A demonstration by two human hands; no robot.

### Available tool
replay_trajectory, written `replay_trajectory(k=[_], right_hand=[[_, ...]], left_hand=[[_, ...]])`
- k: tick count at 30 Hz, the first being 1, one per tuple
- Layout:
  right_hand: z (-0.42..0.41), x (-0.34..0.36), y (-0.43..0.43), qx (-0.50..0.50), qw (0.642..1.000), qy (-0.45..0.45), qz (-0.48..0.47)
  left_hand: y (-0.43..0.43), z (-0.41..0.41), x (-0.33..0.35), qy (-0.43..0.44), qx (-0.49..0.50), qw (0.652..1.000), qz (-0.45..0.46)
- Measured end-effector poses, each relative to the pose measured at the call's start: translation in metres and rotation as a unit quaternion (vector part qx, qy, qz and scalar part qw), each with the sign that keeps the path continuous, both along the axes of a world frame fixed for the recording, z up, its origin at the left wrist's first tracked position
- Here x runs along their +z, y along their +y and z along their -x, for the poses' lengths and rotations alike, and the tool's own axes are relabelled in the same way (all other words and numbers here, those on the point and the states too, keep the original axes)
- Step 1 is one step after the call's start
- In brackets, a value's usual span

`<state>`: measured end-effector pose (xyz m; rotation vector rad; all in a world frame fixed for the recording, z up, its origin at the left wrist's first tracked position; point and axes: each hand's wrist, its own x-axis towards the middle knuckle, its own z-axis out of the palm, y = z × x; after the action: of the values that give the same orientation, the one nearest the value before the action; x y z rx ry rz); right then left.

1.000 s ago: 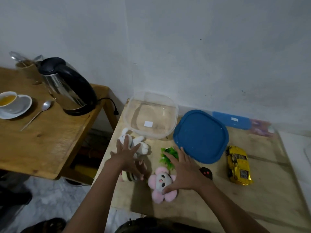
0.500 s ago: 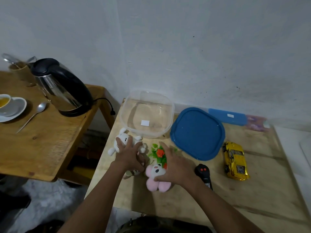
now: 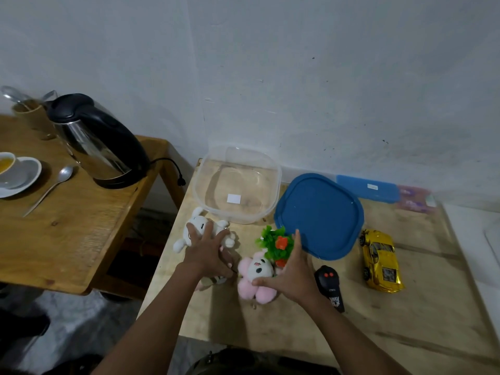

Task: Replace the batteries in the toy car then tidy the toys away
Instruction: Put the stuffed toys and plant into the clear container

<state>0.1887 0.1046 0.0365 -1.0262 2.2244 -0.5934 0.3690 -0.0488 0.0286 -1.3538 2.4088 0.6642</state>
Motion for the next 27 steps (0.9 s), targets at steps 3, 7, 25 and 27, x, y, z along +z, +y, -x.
replay_trajectory(k=[3, 7, 25, 27], right_hand=[[0.004, -0.001, -0.005, 0.060, 0.998, 0.012, -0.007], [0.007, -0.001, -0.019, 0.158, 0.986, 0.056, -0.026], [-0.013, -0.012, -0.050, 0.158, 0.987, -0.011, 0.018], [-0.013, -0.013, -0.051, 0.155, 0.988, -0.009, 0.019]], left_hand=[[0.000, 0.000, -0.001, -0.001, 0.000, 1.000, 0.002], [-0.002, 0.001, -0.001, -0.016, -0.013, 1.000, 0.008], [-0.006, 0.006, 0.001, -0.031, -0.029, 0.999, 0.020], [-0.006, 0.006, -0.001, -0.037, -0.029, 0.999, 0.022]])
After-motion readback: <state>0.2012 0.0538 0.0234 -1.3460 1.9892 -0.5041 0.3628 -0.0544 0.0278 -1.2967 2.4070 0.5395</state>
